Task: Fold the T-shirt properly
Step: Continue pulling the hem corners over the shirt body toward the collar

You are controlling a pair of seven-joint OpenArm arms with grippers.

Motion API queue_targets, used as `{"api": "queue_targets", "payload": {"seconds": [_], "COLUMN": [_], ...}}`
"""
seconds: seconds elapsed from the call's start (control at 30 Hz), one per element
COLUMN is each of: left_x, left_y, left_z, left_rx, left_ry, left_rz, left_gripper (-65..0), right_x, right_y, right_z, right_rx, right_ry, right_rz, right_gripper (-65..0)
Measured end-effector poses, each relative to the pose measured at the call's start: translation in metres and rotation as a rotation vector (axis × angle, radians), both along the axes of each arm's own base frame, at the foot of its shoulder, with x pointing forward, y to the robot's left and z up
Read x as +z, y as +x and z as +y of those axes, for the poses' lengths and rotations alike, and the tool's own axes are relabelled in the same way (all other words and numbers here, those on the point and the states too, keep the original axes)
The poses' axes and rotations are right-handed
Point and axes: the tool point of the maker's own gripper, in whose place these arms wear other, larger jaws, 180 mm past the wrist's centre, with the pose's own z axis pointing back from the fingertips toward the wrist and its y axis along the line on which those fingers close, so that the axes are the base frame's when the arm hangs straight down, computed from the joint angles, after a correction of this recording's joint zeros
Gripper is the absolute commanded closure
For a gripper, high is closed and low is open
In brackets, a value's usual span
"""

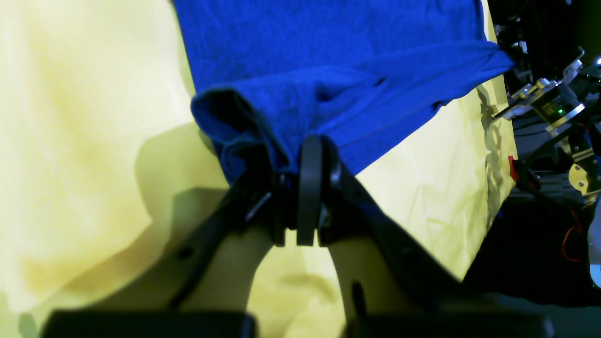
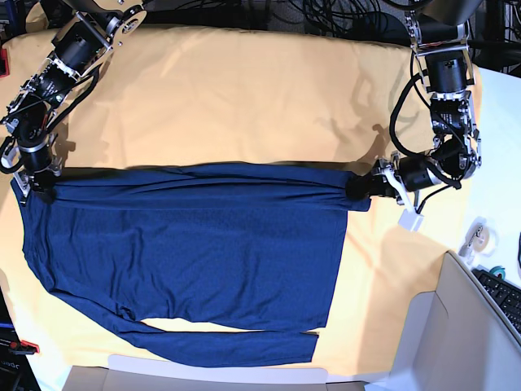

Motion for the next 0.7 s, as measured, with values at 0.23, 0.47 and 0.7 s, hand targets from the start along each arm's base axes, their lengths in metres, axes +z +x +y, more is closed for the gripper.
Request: {"api": "queue_targets", "payload": {"seconds": [0.23,0.47,0.7], "left_x": [0.000,0.000,0.000], "left_y": [0.000,0.000,0.000], "left_z": [0.000,0.000,0.000], "left_rx": [0.004,0.004,0.005], "left_ry": [-0.002,-0.001,-0.001], "left_rz": [-0.002,-0.002,-0.002], "left_gripper": [-0.1,-0.1,-1.4], "right_x": [-0.001,0.000,0.001], "right_y": [0.001,0.007,0.009], "right_z": [0.003,0.011,0.012], "right_rx": [0.006,0.049,0.053], "right_ry": [0.004,-0.013,-0.016], "right_rz": [0.000,0.009,0.009], "right_gripper": [0.0,-8.2,-30.5]}}
